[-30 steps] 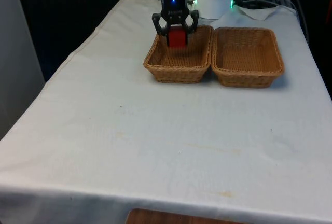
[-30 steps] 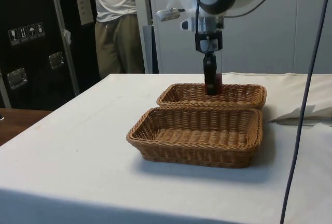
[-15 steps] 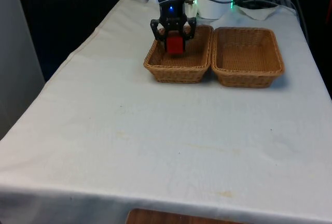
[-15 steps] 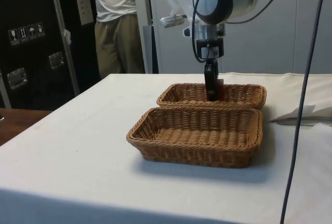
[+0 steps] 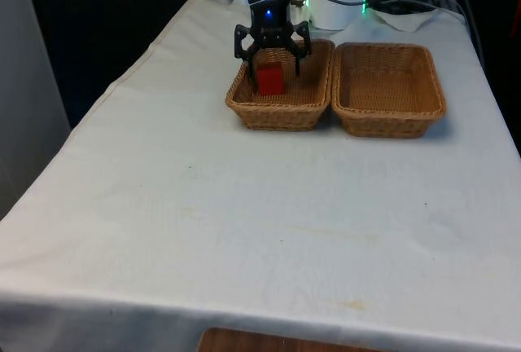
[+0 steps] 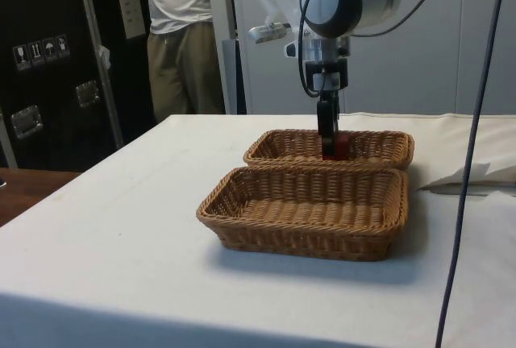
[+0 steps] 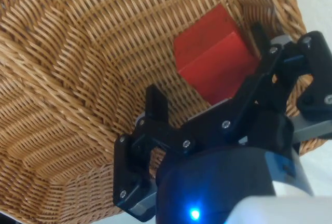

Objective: Pick up the red cube and place it into the right basket.

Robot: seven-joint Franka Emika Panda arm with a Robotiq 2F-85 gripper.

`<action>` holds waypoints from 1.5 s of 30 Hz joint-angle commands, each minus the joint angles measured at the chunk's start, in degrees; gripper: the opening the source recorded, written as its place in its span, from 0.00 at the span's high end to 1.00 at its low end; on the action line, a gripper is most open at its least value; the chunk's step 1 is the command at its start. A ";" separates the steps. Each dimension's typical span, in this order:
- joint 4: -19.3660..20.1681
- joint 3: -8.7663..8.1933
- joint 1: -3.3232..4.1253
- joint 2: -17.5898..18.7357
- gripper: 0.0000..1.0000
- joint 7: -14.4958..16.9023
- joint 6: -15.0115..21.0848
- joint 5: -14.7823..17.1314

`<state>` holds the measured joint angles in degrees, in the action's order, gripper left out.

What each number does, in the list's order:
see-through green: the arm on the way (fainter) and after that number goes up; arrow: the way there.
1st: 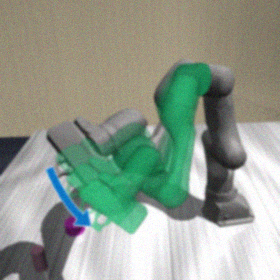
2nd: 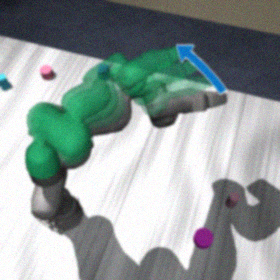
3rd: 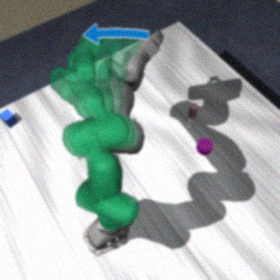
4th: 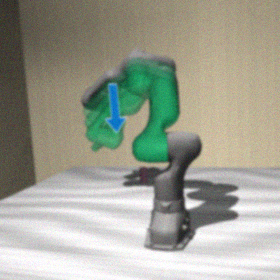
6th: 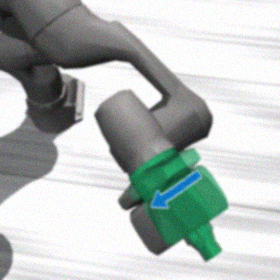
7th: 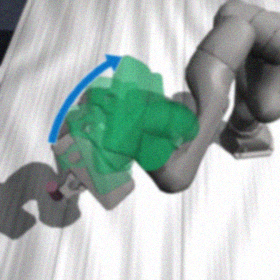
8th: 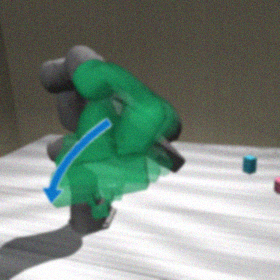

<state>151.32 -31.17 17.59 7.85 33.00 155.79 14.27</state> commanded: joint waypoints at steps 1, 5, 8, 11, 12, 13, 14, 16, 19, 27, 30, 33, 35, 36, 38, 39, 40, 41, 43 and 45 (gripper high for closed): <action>0.17 0.06 0.06 -0.06 0.00 -0.06 0.17 0.17; 0.11 0.06 0.11 -0.17 0.00 -0.23 0.11 0.11; -0.40 0.06 0.63 -0.86 0.00 -1.89 -0.34 -0.86; -0.63 0.63 0.63 -2.23 0.00 -3.78 -0.92 -1.95; -0.74 0.74 0.63 -2.58 0.00 -4.24 -1.09 -2.29; -0.40 1.26 0.34 -2.98 0.00 -2.75 -0.86 -0.69; -0.86 0.92 0.69 -2.98 0.00 -4.81 -1.32 -2.64; -1.15 1.20 0.74 -3.67 0.00 -5.90 -1.83 -3.38; -1.95 1.95 0.80 -5.10 0.00 -8.48 -3.21 -5.33; -4.35 3.27 0.80 -7.05 0.00 -12.55 -6.42 -8.14; -5.90 4.01 0.80 -7.51 0.00 -14.04 -8.02 -9.17; -6.70 4.35 0.80 -7.73 0.00 -14.73 -9.00 -9.63; -7.79 4.87 0.80 -8.02 0.00 -15.47 -10.14 -10.03; -8.14 5.04 0.80 -8.08 0.00 -15.76 -10.49 -10.26; -8.88 5.33 0.80 -8.19 0.00 -16.39 -11.29 -10.66; -8.59 5.39 0.80 -8.31 0.00 -15.13 -10.94 -9.28; -9.68 5.61 0.80 -8.31 0.00 -17.02 -12.20 -11.06; -9.68 5.61 0.80 -8.31 0.00 -17.02 -12.20 -11.06; -10.71 6.02 0.74 -8.65 0.00 -17.82 -13.46 -11.75; -11.23 6.19 0.74 -9.00 0.00 -18.22 -14.27 -12.15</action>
<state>140.09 -24.98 18.39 -0.92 15.99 141.86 3.55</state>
